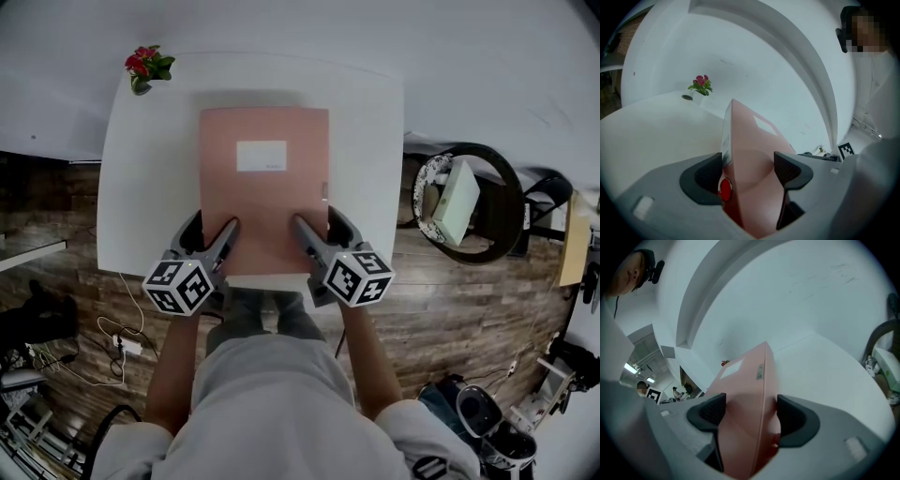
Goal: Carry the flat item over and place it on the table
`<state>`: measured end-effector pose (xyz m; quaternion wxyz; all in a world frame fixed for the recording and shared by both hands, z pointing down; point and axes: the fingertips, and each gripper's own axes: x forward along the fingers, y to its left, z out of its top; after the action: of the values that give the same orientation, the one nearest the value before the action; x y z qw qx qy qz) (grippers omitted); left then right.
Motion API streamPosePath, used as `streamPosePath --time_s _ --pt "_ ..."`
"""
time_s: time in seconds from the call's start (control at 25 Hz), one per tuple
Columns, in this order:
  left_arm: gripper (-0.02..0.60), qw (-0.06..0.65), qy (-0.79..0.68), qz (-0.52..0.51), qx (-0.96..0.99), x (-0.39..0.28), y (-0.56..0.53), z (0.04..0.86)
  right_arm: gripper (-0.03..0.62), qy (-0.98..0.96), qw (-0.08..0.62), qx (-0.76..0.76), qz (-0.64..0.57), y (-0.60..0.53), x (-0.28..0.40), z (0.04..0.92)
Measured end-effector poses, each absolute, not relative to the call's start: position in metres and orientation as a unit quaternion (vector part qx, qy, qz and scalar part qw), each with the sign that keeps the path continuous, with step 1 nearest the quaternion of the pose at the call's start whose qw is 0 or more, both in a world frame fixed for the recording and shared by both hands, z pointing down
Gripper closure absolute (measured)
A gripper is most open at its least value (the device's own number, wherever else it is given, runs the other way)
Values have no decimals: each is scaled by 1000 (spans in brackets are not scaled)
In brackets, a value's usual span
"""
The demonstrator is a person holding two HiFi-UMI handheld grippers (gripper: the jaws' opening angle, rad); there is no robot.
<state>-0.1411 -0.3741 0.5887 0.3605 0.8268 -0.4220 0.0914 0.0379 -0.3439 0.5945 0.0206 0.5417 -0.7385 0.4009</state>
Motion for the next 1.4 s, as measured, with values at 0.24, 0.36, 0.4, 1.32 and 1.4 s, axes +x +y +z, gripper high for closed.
streamPosePath --time_s 0.24,0.36,0.4,1.32,1.4 --pt "241 375 -416 105 821 -140 -369 608 258 -727 28 546 416 -337 39 614" --pt "240 382 -417 111 817 -141 -367 618 258 -724 33 545 421 -335 37 622" --pt "241 384 -418 112 816 -142 -367 621 258 -723 35 544 423 -335 37 625" --pt "239 399 -415 128 807 -149 -368 657 258 -710 41 550 438 -335 31 658" --pt "239 401 -413 126 808 -149 -368 656 258 -708 41 552 439 -334 30 658"
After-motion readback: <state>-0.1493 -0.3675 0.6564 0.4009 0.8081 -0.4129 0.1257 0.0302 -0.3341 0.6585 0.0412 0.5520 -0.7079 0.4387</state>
